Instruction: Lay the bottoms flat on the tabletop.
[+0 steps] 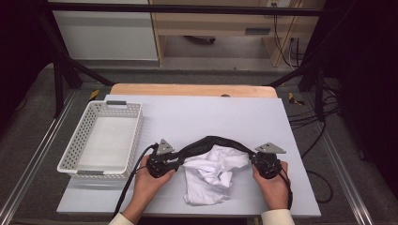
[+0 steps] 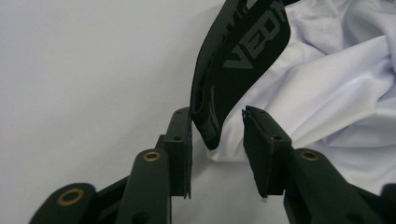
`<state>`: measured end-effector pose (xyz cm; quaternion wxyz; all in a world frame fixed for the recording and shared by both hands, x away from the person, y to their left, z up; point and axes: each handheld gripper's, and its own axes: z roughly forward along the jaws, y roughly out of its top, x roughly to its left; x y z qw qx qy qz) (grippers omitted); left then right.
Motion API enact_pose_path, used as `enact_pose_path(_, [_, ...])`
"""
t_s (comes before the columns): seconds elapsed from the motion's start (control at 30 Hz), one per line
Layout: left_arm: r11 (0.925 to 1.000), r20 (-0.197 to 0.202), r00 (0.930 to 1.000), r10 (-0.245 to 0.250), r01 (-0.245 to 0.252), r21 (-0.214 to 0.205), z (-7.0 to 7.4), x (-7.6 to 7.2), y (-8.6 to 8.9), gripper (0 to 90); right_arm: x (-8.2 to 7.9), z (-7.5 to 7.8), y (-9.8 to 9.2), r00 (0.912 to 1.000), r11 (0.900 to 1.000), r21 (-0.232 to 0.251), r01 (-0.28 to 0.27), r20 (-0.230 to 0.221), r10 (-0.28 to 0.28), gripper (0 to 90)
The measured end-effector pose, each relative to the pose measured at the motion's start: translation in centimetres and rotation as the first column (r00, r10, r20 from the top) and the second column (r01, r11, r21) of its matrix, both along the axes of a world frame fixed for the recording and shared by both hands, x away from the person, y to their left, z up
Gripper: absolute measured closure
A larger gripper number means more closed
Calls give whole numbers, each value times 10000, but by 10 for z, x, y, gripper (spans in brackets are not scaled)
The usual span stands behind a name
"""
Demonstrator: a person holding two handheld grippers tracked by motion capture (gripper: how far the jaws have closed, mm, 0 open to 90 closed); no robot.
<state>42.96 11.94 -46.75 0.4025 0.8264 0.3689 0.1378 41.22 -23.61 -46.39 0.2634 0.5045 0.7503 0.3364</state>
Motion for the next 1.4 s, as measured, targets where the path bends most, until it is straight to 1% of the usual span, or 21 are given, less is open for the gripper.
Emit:
enact_pose_path(0.17, [9997,-105,9999,117,-114,236,-8,4,0,583,0,-1,2,10000,10000,-33,-88,-44,88,854])
enact_pose_path(0.33, [9999,-300,9995,74,-69,158,-14,7,0,572,0,-2,3,9998,9999,-70,-154,-112,153,853])
enact_pose_path(0.37, [9999,-219,9997,53,-51,127,-14,8,-1,572,0,-2,3,9998,9998,-81,-171,-111,170,853])
enact_pose_path(0.47, [9999,-110,9999,-30,32,110,-15,9,-2,599,0,-2,4,9997,9997,-86,-231,-116,230,852])
enact_pose_path(0.53, [9999,-29,10000,-94,95,111,-16,9,-3,644,0,-2,4,9997,9997,-68,-219,-112,219,852])
enact_pose_path(0.63, [9997,132,9999,-83,80,249,-17,8,-5,703,0,-2,4,9996,9996,-92,-254,-137,253,853])
enact_pose_path(0.73, [9998,185,9998,-2,-2,218,-18,8,-8,748,0,-2,4,9995,9995,-96,-291,-151,289,853])
enact_pose_path(0.83, [9998,179,9998,15,-18,180,-18,8,-10,794,-1,-1,4,9996,9996,-69,-273,-118,272,853])
enact_pose_path(0.93, [9999,22,10000,9,-9,125,-16,10,-11,841,-1,0,3,9997,9997,-43,-242,-77,242,854])
enact_pose_path(0.97, [9999,19,10000,14,-14,110,-14,11,-11,845,-1,1,2,9997,9997,-33,-245,-67,245,855])
enact_pose_path(1.03, [9999,163,9998,116,-116,-27,-7,13,-10,850,2,2,1,9999,9999,8,-165,-12,165,856])
enact_pose_path(1.1, [9998,242,9996,116,-112,-183,4,16,-9,853,7,4,1,9998,9997,-158,-186,-29,186,857])
enact_pose_path(1.13, [9998,350,9993,104,-98,-178,10,18,-9,854,10,6,0,9999,9996,-242,-163,-9,163,857])
enact_pose_path(1.17, [9999,480,9988,94,-87,-147,17,20,-10,855,13,9,-1,9999,9996,-228,-148,-1,148,857])
enact_pose_path(1.23, [9999,717,9974,89,-81,-109,30,23,-10,855,17,18,-3,9997,9996,-226,-190,124,193,858])
enact_pose_path(1.3, [9999,876,9961,111,-100,-123,42,28,-11,856,22,30,-5,9993,9987,-444,-258,258,269,857])
enact_pose_path(1.4, [9997,1095,9939,160,-137,-222,61,36,-11,856,29,54,-9,9982,9979,-580,-285,516,315,857])
